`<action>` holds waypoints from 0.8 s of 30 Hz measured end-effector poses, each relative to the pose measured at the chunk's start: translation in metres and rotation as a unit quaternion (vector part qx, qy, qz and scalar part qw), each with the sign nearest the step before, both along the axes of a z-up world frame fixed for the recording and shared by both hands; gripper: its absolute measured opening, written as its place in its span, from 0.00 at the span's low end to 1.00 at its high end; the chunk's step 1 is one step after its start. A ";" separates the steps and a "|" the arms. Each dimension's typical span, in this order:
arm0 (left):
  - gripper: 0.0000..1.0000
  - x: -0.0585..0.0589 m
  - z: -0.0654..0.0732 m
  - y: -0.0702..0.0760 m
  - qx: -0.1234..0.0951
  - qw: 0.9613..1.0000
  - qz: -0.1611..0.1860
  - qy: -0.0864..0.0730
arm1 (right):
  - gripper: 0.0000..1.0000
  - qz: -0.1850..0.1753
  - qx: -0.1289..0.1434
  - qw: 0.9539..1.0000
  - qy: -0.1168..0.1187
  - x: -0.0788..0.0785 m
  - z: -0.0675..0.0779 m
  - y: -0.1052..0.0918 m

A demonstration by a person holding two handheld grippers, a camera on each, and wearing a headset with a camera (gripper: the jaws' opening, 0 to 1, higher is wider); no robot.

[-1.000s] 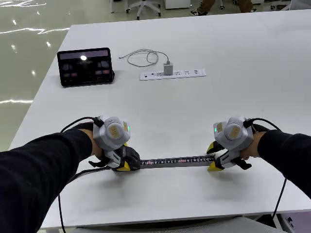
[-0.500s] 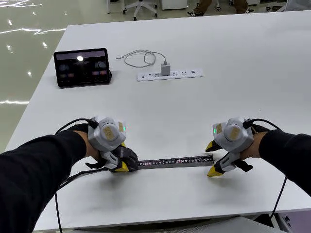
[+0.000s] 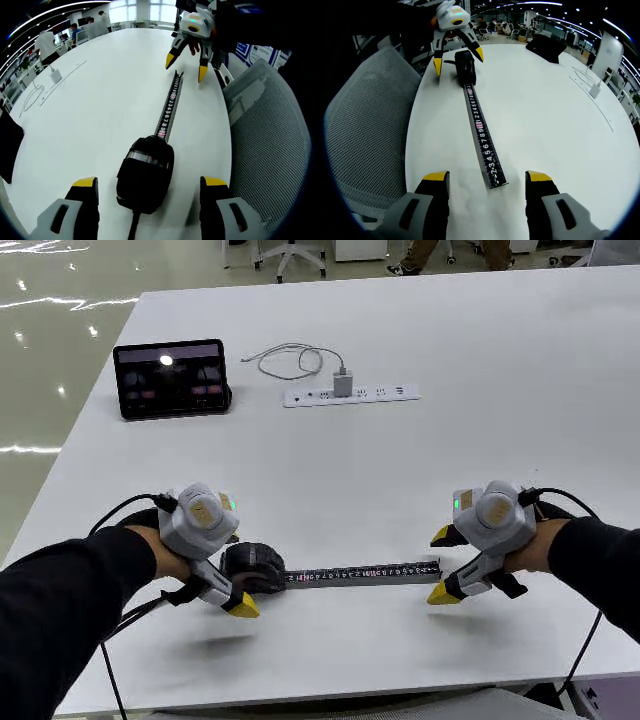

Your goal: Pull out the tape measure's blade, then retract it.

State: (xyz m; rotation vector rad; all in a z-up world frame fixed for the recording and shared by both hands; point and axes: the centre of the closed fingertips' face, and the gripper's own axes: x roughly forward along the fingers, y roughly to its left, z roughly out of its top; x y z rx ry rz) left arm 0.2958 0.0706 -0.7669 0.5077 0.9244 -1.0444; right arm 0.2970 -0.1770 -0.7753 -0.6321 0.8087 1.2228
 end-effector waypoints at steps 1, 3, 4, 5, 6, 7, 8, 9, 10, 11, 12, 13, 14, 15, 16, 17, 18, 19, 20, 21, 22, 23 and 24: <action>0.86 0.000 0.003 0.000 -0.009 1.000 0.018 0.003 | 0.59 -0.016 0.008 1.000 -0.005 0.003 0.002 0.000; 0.98 0.002 0.005 0.001 -0.023 0.999 0.039 -0.002 | 0.61 -0.037 0.026 0.999 -0.008 0.004 0.006 0.002; 1.00 0.002 0.006 0.006 -0.024 0.998 0.050 -0.006 | 0.65 -0.046 0.037 0.998 -0.030 0.009 0.010 0.002; 1.00 0.002 0.006 0.006 -0.033 0.998 0.052 -0.009 | 0.68 -0.055 0.039 0.997 -0.039 0.010 0.011 0.001; 1.00 0.001 0.007 0.008 -0.037 0.998 0.059 -0.007 | 0.72 -0.068 0.040 0.996 -0.043 0.011 0.012 -0.001; 1.00 0.003 0.012 0.008 -0.060 0.995 0.070 -0.023 | 0.75 -0.087 0.050 0.994 -0.040 0.010 0.015 -0.002; 1.00 0.005 0.015 0.008 -0.075 0.993 0.081 -0.031 | 0.77 -0.097 0.057 0.993 -0.038 0.008 0.017 -0.002; 1.00 0.004 0.018 0.013 -0.088 0.990 0.102 -0.033 | 0.77 -0.100 0.058 0.992 -0.039 0.006 0.019 -0.005; 1.00 0.004 0.019 0.015 -0.096 0.989 0.111 -0.036 | 0.78 -0.105 0.061 0.992 -0.042 0.006 0.019 -0.007; 1.00 0.003 0.021 0.017 -0.100 0.987 0.116 -0.045 | 0.79 -0.108 0.064 0.991 -0.042 0.004 0.020 -0.009; 1.00 0.002 0.025 0.018 -0.115 0.984 0.121 -0.058 | 0.79 -0.120 0.070 0.989 -0.041 0.002 0.021 -0.011; 1.00 0.001 0.025 0.021 -0.120 0.982 0.131 -0.056 | 0.80 -0.130 0.074 0.988 -0.041 0.002 0.022 -0.013; 1.00 -0.003 0.022 0.027 -0.117 0.982 0.145 -0.044 | 0.81 -0.138 0.079 0.987 -0.037 -0.002 0.023 -0.015; 1.00 -0.004 0.024 0.030 -0.117 0.981 0.147 -0.050 | 0.82 -0.144 0.082 0.985 -0.039 -0.003 0.025 -0.017; 1.00 -0.005 0.025 0.031 -0.119 0.980 0.149 -0.056 | 0.84 -0.147 0.083 0.985 -0.041 -0.004 0.025 -0.019; 1.00 -0.007 0.029 0.034 -0.124 0.977 0.161 -0.066 | 0.85 -0.152 0.083 0.984 -0.049 -0.006 0.027 -0.022; 1.00 -0.008 0.030 0.037 -0.121 0.976 0.163 -0.073 | 0.86 -0.157 0.085 0.983 -0.053 -0.008 0.027 -0.024; 1.00 -0.006 0.033 0.045 -0.116 0.973 0.174 -0.099 | 0.87 -0.171 0.089 0.980 -0.056 -0.009 0.029 -0.027; 1.00 -0.005 0.035 0.049 -0.114 0.970 0.183 -0.112 | 0.88 -0.177 0.090 0.979 -0.055 -0.010 0.029 -0.030; 1.00 -0.012 0.036 0.051 -0.122 0.969 0.189 -0.107 | 0.89 -0.189 0.097 0.976 -0.053 -0.012 0.030 -0.032; 1.00 -0.015 0.036 0.052 -0.126 0.967 0.196 -0.101 | 0.90 -0.194 0.100 0.974 -0.054 -0.014 0.031 -0.035; 1.00 -0.019 0.038 0.054 -0.128 0.967 0.199 -0.098 | 0.90 -0.198 0.102 0.973 -0.059 -0.015 0.032 -0.037; 1.00 -0.022 0.040 0.056 -0.132 0.965 0.204 -0.103 | 0.91 -0.204 0.105 0.971 -0.068 -0.016 0.033 -0.041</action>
